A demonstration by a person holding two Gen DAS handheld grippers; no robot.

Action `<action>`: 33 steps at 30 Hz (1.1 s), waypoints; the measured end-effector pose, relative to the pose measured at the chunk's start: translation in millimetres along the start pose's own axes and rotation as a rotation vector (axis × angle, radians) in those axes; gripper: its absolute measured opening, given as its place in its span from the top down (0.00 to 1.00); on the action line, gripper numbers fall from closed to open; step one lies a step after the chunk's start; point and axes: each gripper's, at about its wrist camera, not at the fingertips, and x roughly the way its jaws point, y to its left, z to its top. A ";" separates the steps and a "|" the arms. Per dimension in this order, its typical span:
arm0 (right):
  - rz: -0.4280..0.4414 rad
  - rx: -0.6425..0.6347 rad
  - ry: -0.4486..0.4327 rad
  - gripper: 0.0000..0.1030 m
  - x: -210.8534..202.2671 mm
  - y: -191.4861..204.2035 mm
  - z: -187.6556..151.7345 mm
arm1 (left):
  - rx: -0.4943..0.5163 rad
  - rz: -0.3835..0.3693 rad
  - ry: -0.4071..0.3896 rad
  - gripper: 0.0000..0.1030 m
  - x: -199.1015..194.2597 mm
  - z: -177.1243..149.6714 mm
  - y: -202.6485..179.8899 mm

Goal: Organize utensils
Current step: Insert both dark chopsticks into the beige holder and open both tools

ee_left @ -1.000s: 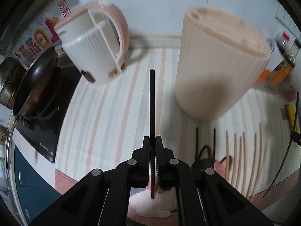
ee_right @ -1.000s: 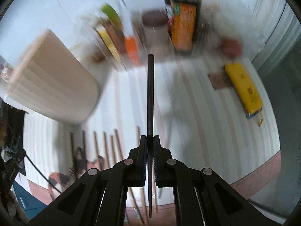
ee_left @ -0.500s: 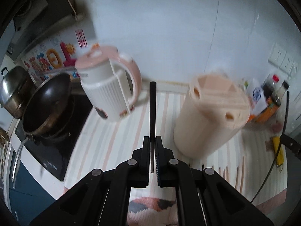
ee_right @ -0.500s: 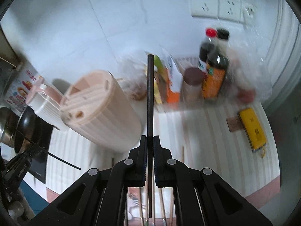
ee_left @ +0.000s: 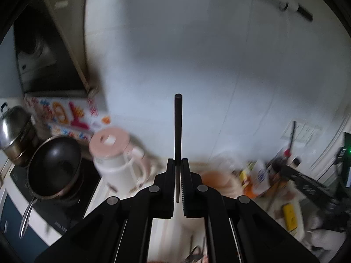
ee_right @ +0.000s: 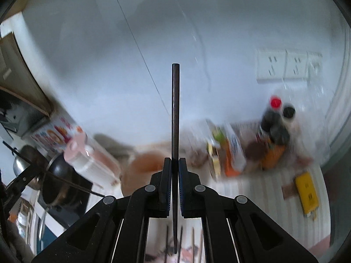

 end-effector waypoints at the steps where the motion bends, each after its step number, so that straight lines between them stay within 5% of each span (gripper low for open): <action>1: 0.005 0.000 -0.017 0.94 0.4 2.7 8.3 | 0.002 -0.011 -0.007 0.98 0.4 7.0 -4.0; 9: 0.042 0.012 -0.139 0.94 25.6 24.9 64.1 | -0.005 -0.083 0.032 0.98 38.1 40.3 -33.3; 17: 0.053 0.008 -0.169 0.94 83.5 26.2 66.1 | -0.038 -0.090 0.186 0.98 111.1 23.2 -39.4; 26: 0.067 -0.043 -0.087 0.94 124.0 25.1 45.7 | -0.064 -0.085 0.293 0.97 145.6 3.1 -33.8; 33: 0.115 -0.112 0.051 0.94 123.9 24.7 29.7 | -0.099 -0.138 0.299 0.91 129.5 6.1 -36.2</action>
